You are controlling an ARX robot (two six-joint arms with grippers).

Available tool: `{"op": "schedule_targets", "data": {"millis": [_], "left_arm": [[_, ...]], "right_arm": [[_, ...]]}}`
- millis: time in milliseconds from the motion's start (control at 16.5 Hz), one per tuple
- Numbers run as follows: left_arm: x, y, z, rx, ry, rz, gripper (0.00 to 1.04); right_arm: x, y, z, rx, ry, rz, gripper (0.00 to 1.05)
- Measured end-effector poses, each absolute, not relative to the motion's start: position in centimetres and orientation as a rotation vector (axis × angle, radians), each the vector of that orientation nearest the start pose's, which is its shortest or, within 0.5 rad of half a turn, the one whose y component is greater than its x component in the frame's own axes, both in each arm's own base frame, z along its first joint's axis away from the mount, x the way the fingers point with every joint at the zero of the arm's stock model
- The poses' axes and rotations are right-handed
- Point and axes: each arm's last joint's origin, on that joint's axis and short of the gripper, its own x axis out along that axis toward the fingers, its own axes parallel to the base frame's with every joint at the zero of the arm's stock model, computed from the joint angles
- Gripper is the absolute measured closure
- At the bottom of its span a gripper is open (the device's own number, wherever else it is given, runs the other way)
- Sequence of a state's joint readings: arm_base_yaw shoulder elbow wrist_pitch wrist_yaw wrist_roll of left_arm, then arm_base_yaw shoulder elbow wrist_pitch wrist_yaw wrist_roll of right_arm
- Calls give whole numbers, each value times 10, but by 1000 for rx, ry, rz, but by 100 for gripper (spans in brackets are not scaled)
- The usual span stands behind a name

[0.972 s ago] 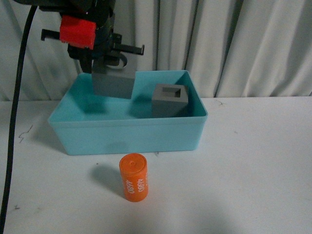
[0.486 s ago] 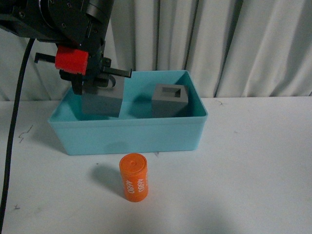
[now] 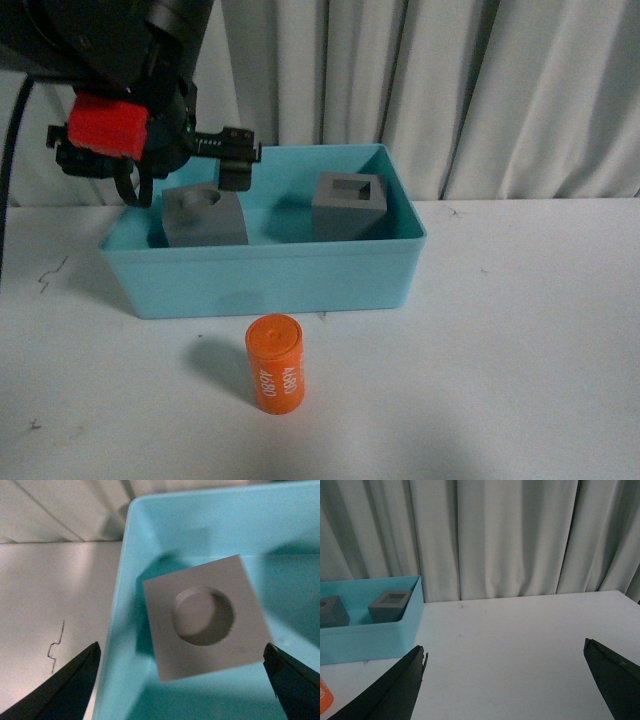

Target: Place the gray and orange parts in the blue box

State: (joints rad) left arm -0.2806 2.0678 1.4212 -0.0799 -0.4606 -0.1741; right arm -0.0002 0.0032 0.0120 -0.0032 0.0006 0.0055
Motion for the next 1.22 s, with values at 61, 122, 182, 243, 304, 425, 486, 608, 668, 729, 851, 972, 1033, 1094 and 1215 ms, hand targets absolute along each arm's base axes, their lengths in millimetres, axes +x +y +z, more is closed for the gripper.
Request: {"op": "schedule_targets", "data": {"millis": [61,122,182,243,304,425,486,608,668,729,851,972,1033,1094,1215], "left_arm": [[419,-117,192,41,630,187,6],[390,-127,222,-42,595,98,7],[364,-134,242,-109,582,31,7],[317,-143,262,-224,644,-77,7],[270,-151,267,-299,677,-129,7],[191,-155,254,-375,546,-148,10],[169,-142,236,-349,281,-115,23],[148,-92,196,-181,79,12,47],[145,-81,194,-142,39,32,54],[140,-73,196,-105,12,15,63],[139,-68,196,-82,5,6,68],[133,-51,188,-29,14,5,90],[131,-43,183,-15,23,7,103],[128,-38,182,-12,16,6,103],[124,-27,181,-18,0,5,103]], "right_arm": [[97,0,167,6,-6,-1,6],[97,0,167,6,-5,-1,6],[97,0,167,6,-6,0,6],[97,0,167,6,-5,-1,6],[97,0,167,6,-6,-1,6],[97,0,167,6,-7,-3,6],[97,0,167,5,-5,0,6],[97,0,167,6,-7,0,6],[97,0,167,5,-6,0,6],[97,0,167,5,-6,0,6],[97,0,167,5,-6,0,6],[97,0,167,5,-6,0,6],[97,0,167,6,-6,0,6],[97,0,167,5,-6,0,6],[97,0,167,5,-6,0,6]]}}
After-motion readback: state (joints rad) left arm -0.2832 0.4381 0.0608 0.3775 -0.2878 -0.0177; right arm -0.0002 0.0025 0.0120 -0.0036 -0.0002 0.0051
